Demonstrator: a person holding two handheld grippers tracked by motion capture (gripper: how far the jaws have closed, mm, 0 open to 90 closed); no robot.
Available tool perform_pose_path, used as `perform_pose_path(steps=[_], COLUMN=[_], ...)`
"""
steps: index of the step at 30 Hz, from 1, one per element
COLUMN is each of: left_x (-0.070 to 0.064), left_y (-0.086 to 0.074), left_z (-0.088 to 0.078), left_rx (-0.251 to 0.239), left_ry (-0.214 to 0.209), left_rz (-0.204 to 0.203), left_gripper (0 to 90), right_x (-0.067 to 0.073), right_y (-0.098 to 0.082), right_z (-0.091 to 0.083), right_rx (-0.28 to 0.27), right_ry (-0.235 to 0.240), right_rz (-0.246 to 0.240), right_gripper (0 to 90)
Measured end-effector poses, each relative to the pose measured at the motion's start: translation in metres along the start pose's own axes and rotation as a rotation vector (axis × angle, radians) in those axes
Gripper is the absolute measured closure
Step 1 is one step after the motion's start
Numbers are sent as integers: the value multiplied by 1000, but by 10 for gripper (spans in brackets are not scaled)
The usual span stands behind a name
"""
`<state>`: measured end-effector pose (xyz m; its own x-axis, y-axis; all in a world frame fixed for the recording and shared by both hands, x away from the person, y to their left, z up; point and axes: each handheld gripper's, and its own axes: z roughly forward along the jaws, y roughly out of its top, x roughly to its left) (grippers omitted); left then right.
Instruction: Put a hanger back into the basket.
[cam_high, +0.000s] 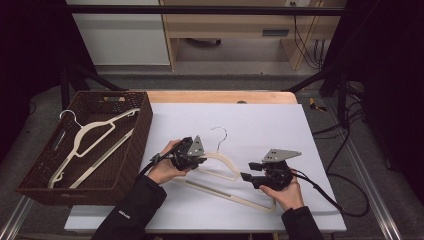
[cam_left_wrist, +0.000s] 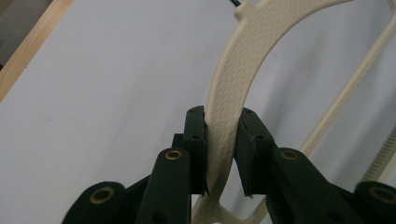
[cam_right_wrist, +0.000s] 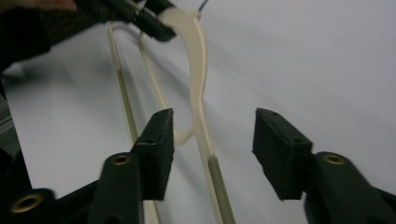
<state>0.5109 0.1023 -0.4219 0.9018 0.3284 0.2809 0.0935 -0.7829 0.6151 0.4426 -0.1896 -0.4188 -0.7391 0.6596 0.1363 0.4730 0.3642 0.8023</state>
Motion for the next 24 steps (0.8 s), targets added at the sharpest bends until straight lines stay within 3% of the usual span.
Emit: perform_pose_path(steps=[5,10,13,14,15,17,18,22,24], left_x=[-11,-17,-21,-22,-23,-25,-26,-26,-26], left_y=[0,0,-1,-1,-1,-1,-1,-1,-1], left_z=[-11,-16,-18,-18,-19,-20,-20,-23,-29], left_rx=[-9,-15,-17,-22,-20,-29,-26,-35,-60], left_ry=[12,18,18,17,11,9,10,-3,-37], left_rz=[1,6,6,1,4,-4,-2,-21,-43], left_gripper=[755,756,757,757,757,757,758,754,730], right_x=[4,6,7,7,8,9,9,10,10], right_y=[14,20,21,21,21,21,22,23,23], right_z=[11,27,39,39,42,42,42,40,37], right_rx=[-24,8,51,51,75,75,77,81,74], right_ry=[37,50,93,93,115,115,145,167,203], right_rz=[0,-4,0,0,-2,-6,-1,-4,-5], right_gripper=[436,483,604,604,683,728,796,809,821])
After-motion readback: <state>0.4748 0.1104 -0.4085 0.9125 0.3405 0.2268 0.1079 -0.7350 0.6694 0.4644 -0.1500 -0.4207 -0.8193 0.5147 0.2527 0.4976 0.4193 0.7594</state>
